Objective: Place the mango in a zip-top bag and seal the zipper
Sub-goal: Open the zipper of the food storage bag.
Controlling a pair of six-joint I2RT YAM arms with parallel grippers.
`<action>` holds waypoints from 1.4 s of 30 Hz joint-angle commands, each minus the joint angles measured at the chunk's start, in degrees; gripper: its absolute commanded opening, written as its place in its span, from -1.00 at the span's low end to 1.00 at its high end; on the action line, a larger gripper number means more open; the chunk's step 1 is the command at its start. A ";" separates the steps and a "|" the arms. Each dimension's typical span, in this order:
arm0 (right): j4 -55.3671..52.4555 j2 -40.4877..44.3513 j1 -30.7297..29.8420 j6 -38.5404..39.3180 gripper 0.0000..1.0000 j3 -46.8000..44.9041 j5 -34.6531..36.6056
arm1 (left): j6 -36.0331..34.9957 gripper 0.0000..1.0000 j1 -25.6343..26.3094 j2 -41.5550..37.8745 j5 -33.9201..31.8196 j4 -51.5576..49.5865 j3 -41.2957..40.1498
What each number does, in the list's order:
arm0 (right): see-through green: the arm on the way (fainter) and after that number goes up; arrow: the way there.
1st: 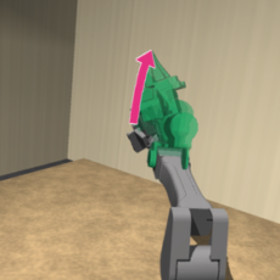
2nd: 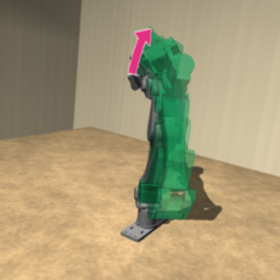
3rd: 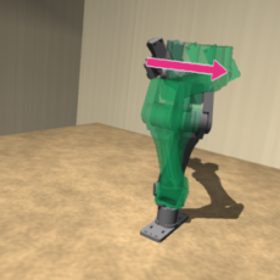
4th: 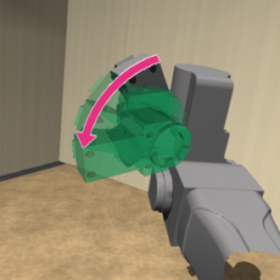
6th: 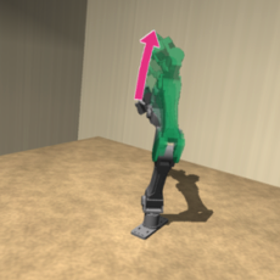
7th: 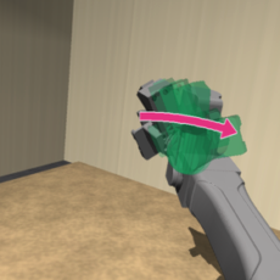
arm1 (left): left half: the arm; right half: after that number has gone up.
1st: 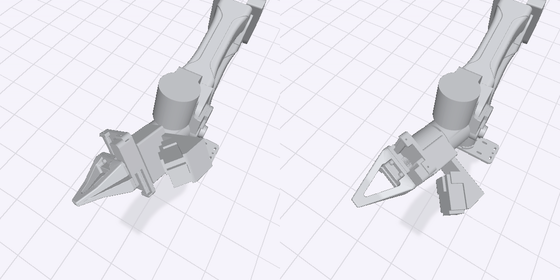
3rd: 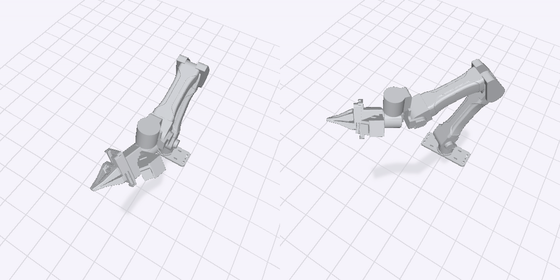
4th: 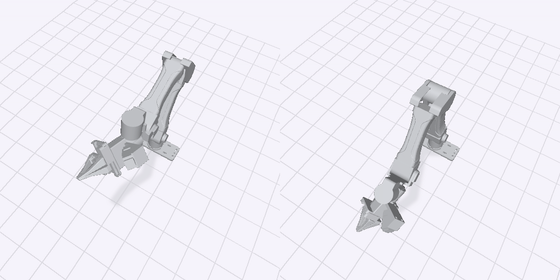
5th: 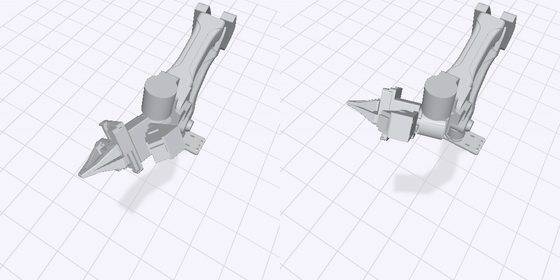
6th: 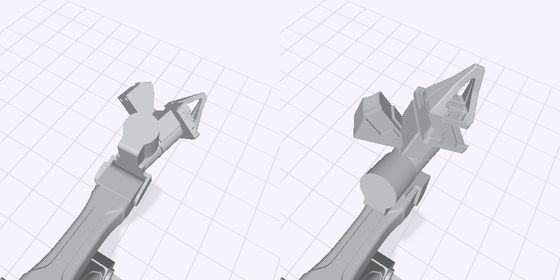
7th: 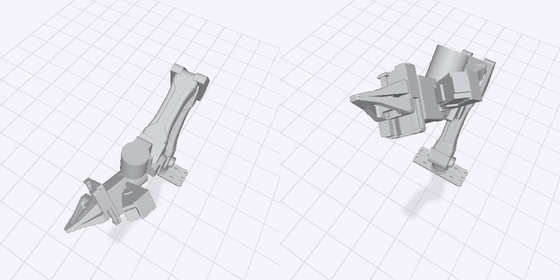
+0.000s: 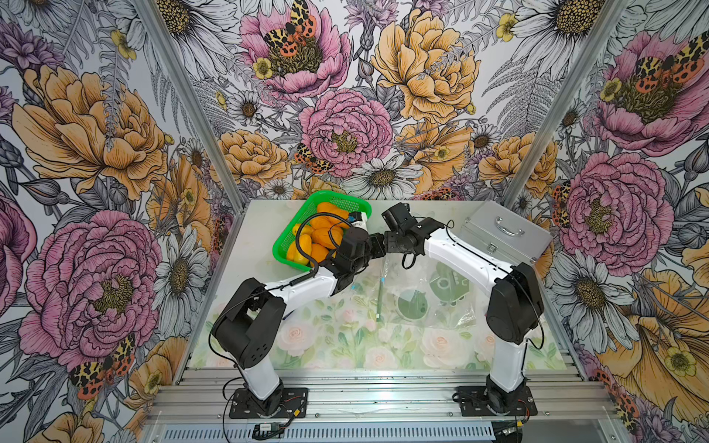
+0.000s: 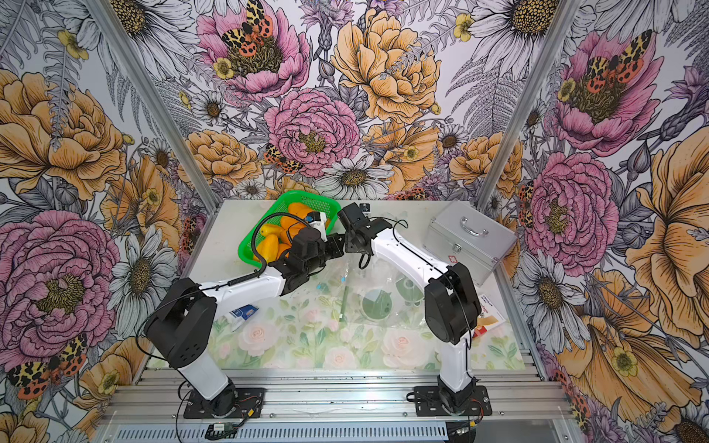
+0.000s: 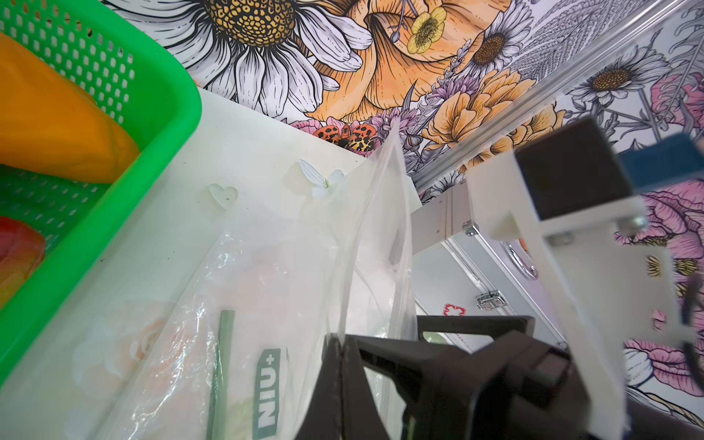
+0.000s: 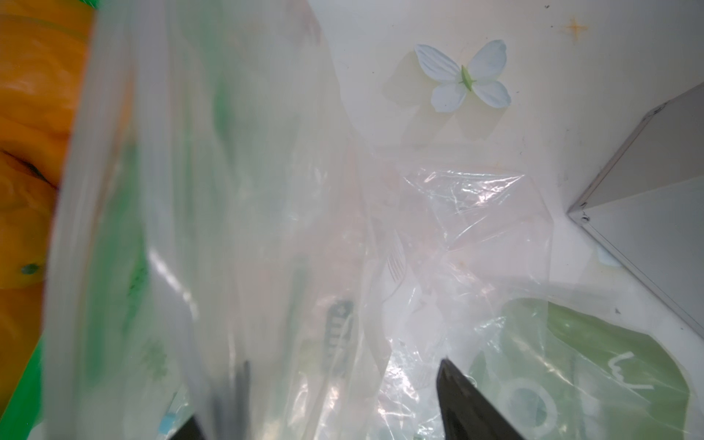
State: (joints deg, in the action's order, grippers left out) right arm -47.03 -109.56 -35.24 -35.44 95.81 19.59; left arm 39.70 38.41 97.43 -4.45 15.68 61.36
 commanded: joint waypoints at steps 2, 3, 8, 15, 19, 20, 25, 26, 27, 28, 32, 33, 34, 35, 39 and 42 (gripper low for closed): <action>0.88 0.55 -0.68 -2.51 0.38 -1.91 3.29 | 1.69 -1.00 -0.13 -2.41 -4.04 1.82 -1.63; 0.88 0.57 -0.79 -2.53 0.38 -2.38 3.47 | 1.96 -1.00 -0.35 -2.40 -4.44 1.80 -1.76; 0.88 1.32 -1.45 -2.62 0.33 -4.84 3.78 | 3.10 -1.00 -1.68 -2.41 -6.08 1.77 -2.67; 0.72 5.56 -1.16 1.05 -0.77 -8.23 4.73 | 2.07 -1.00 -4.93 -2.43 -6.45 1.74 -3.79; -0.18 9.46 -0.72 6.59 -0.99 -6.79 5.00 | 0.92 -1.00 -6.64 -1.49 -3.35 1.79 -3.46; -0.85 10.23 -0.53 8.15 -0.99 -5.85 4.68 | 0.82 -1.00 -6.76 -1.01 -2.16 1.80 -3.08; -11.53 9.32 0.35 14.10 -1.00 3.32 3.09 | 1.87 -1.00 -6.78 1.61 3.35 2.05 -0.83; -13.94 8.99 0.35 14.93 -1.00 4.91 3.23 | 2.33 -1.00 -6.86 2.16 4.42 2.27 -0.35; -15.74 8.85 0.42 15.27 -1.00 5.96 3.40 | 2.69 -1.00 -6.77 2.63 5.16 2.58 -0.04; -17.79 8.80 0.47 15.63 -1.00 6.92 3.43 | 3.07 -1.00 -6.77 3.21 6.12 2.88 0.32; -22.25 9.03 0.70 16.16 -1.00 8.06 3.08 | 5.53 -1.00 -6.83 4.96 10.04 5.78 0.48; -22.41 9.10 0.74 16.16 -1.00 7.56 3.08 | 6.25 -1.00 -6.84 4.91 10.71 6.94 0.13; -22.33 9.08 0.86 16.16 -1.00 7.03 3.08 | 7.28 -0.92 -7.10 4.75 11.53 8.70 -0.51; -22.17 8.89 0.83 16.16 -1.00 6.80 3.08 | 7.97 -0.73 -7.39 4.31 12.08 10.36 -1.08; -20.87 6.55 0.85 16.16 -1.00 7.02 3.08 | 8.18 -0.19 -8.37 0.17 12.72 12.78 -3.09; -19.30 4.66 0.85 16.42 -1.00 7.91 5.45 | 6.90 -0.03 -8.59 -3.78 11.22 12.75 -5.36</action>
State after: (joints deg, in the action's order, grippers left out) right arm -67.16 -102.63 -34.79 -19.79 102.59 22.37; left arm 47.35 30.41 98.48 6.94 25.23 57.78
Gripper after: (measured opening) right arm 0.043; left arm 0.474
